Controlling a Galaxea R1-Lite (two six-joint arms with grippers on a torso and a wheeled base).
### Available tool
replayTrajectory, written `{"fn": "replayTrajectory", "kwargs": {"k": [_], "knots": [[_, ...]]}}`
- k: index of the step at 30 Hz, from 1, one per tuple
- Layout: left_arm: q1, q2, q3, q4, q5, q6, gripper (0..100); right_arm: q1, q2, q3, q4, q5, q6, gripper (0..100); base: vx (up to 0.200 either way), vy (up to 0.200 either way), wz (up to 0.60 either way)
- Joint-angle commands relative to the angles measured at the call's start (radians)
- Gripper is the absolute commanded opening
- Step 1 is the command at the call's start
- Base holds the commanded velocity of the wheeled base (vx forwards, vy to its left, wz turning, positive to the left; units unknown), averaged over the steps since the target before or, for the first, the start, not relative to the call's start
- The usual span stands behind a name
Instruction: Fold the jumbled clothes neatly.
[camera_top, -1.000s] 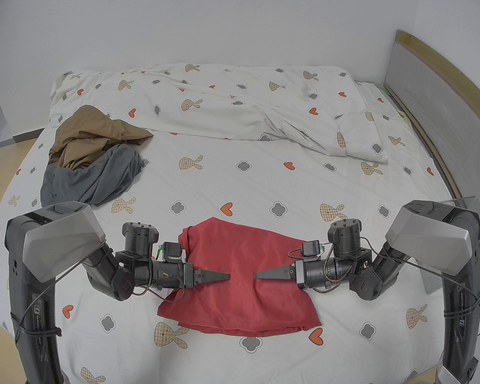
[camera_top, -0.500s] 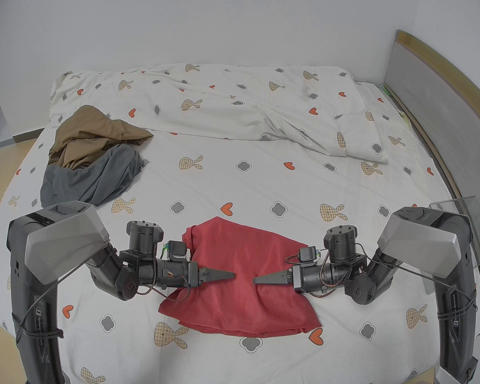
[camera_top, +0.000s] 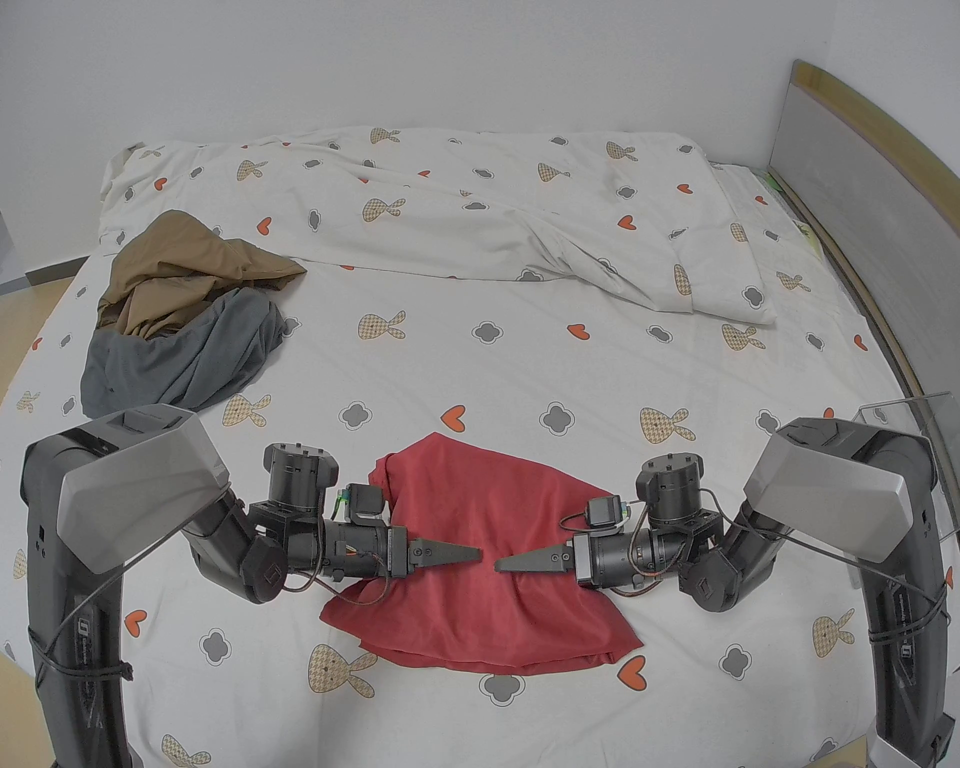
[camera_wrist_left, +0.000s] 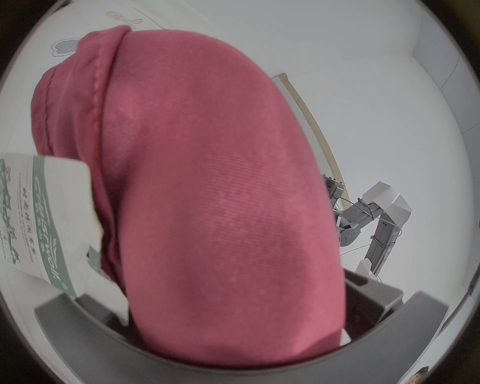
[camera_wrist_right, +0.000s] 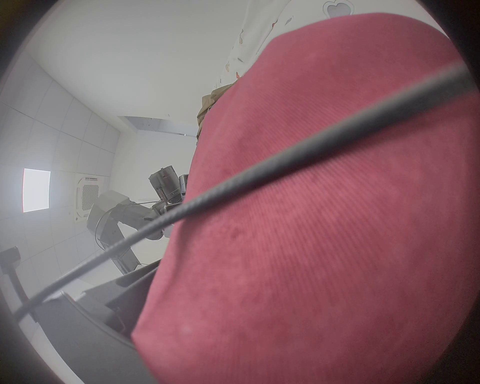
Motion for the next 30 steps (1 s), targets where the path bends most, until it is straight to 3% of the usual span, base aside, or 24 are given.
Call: {"fn": "replayTrajectory", "kwargs": {"k": [1, 7, 8, 12, 13, 30], "knots": [[-0.014, 0.004, -0.008, 0.0, 0.0, -0.009, 100, 0.01, 0.014, -0.011, 0.0, 0.0, 0.001, 100, 0.0, 0.0, 0.0], [-0.018, 0.013, -0.006, 0.0, 0.0, -0.012, 100, 0.012, 0.014, -0.009, 0.0, -0.003, 0.002, 100, 0.0, 0.0, 0.0], [-0.018, 0.013, -0.006, 0.0, 0.0, -0.012, 0, 0.012, 0.014, -0.008, 0.0, -0.003, 0.002, 100, 0.0, 0.0, 0.0], [-0.018, 0.015, -0.006, 0.0, 0.0, -0.012, 0, 0.013, 0.015, -0.009, 0.0, -0.005, 0.007, 100, 0.0, 0.0, 0.0], [-0.018, 0.013, -0.006, 0.0, 0.0, -0.012, 0, 0.013, 0.015, -0.011, 0.0, -0.003, 0.007, 0, 0.0, 0.0, 0.0], [-0.021, -0.04, 0.028, 0.0, 0.0, -0.015, 0, 0.023, -0.032, 0.041, -0.007, -0.005, 0.007, 0, 0.0, 0.0, 0.0]]}}
